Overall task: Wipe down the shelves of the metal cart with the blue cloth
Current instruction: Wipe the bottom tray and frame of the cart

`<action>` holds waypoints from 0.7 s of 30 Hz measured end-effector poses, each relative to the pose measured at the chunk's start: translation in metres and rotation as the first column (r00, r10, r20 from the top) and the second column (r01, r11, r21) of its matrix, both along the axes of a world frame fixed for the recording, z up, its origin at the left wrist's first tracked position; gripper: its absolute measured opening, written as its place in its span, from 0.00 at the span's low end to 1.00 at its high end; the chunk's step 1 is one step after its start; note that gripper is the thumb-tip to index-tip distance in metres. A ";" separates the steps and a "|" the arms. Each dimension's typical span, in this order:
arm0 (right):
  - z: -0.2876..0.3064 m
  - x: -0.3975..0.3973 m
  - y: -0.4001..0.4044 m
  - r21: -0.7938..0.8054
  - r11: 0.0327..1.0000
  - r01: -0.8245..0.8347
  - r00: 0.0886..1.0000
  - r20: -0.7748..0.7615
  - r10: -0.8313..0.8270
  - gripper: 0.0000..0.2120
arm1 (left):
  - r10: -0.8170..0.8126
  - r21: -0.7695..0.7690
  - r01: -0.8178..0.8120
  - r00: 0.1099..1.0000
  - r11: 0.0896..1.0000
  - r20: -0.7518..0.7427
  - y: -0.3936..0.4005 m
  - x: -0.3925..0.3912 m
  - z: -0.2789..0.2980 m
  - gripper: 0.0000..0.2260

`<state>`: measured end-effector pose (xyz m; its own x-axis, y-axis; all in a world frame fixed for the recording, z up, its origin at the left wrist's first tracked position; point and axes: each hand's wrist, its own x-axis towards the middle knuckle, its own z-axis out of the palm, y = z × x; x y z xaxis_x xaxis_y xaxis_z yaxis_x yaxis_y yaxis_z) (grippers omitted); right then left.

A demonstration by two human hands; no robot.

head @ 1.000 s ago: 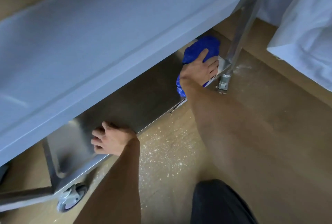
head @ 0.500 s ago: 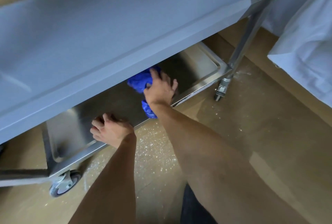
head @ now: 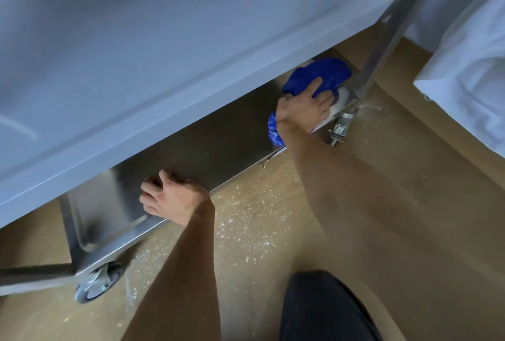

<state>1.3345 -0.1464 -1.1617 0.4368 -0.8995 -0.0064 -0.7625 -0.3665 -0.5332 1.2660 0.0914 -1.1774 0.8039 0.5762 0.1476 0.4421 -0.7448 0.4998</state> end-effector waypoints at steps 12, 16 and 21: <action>0.003 -0.002 -0.021 0.124 0.943 0.308 0.914 0.239 -0.329 0.40 | 0.008 -0.002 -0.008 0.999 1.000 -0.049 -0.005 0.002 0.001 0.10; -0.005 0.003 -0.037 0.055 0.943 0.327 0.932 0.144 -0.332 0.39 | -0.016 -0.015 0.016 1.000 1.000 -0.027 -0.005 0.002 0.000 0.10; -0.007 0.028 0.024 -0.030 0.998 -0.057 0.994 0.096 0.060 0.32 | -0.011 -0.092 0.007 0.999 0.996 -0.036 -0.004 0.002 0.004 0.09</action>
<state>1.3620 -0.1222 -1.1692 0.4862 -0.8716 0.0625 -0.6847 -0.4244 -0.5925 1.2675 0.0878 -1.1738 0.8130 0.5787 0.0648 0.4548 -0.7005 0.5499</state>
